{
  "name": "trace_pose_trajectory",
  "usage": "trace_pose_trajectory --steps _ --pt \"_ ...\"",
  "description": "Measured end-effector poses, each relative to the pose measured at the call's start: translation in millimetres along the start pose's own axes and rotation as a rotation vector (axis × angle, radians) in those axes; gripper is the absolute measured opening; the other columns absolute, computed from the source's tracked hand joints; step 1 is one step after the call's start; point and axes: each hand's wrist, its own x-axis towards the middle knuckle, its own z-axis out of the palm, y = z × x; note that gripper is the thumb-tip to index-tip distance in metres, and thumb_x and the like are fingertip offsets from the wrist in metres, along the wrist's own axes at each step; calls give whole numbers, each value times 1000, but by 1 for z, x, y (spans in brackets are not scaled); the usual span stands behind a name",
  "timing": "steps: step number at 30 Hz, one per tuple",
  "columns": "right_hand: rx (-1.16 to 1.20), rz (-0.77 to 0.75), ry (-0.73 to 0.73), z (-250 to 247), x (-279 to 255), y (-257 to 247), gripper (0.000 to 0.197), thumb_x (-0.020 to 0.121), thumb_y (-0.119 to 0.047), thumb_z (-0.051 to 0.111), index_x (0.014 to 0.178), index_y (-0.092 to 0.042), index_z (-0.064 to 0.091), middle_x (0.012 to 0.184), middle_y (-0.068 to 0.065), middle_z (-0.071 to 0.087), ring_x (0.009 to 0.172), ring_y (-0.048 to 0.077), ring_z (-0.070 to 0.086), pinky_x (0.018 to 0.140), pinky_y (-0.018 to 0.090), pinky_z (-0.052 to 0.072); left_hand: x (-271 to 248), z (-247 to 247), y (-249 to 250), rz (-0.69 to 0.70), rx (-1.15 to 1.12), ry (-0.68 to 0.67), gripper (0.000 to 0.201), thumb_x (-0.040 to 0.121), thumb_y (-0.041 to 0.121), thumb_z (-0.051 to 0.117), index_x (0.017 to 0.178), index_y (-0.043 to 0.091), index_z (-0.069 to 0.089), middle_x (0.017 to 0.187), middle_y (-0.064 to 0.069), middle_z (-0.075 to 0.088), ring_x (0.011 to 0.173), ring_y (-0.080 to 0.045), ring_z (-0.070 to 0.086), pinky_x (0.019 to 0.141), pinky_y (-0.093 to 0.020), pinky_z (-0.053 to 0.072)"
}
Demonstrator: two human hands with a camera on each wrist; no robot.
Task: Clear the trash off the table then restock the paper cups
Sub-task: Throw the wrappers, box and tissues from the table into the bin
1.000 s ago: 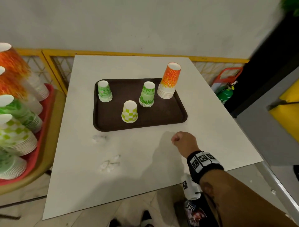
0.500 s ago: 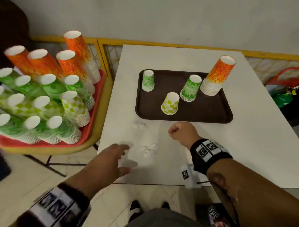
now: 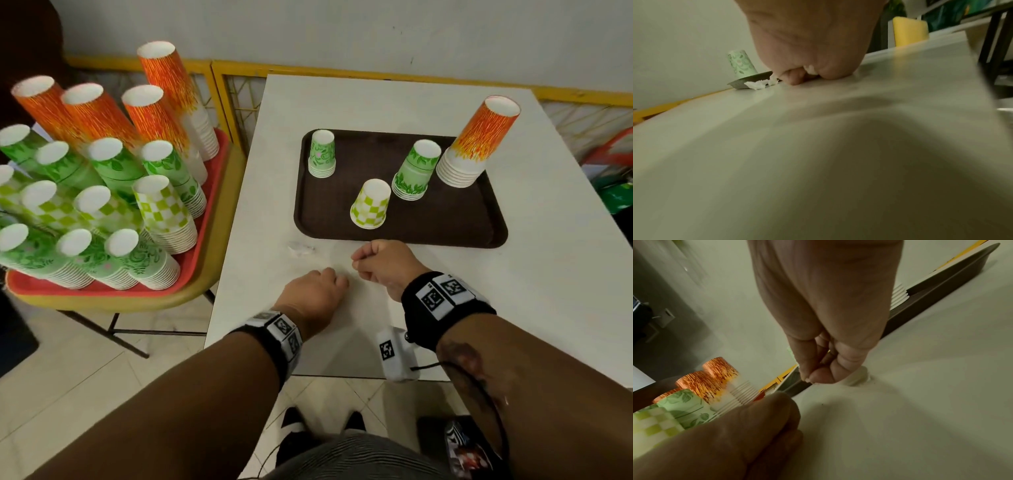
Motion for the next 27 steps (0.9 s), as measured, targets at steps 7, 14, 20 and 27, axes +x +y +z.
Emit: trace_pose_trajectory --steps 7,14,20,27 --pt "75 13 -48 -2 1 -7 21 86 11 63 77 -8 61 79 5 59 75 13 57 68 23 52 27 -15 -50 -287 -271 143 28 104 17 34 130 8 40 120 -18 57 106 -36 60 85 -41 47" --pt "319 96 6 -18 -5 -6 20 89 13 58 82 -5 59 81 8 57 76 15 57 72 23 52 38 -4 -66 -424 -306 116 40 105 27 36 141 11 35 124 -15 57 111 -33 60 90 -41 48" --pt "458 116 90 -48 -20 10 19 89 14 58 83 -4 60 80 8 59 75 16 58 67 21 54 29 1 -59 -244 -115 74 31 104 25 37 128 12 52 122 -10 61 109 -28 62 94 -36 48" --pt "525 125 154 -70 -34 24 19 91 13 54 83 -3 58 81 10 59 75 15 58 66 19 56 12 -14 -68 -446 -496 250 45 104 34 40 142 10 34 115 -18 65 106 -38 62 88 -41 45"
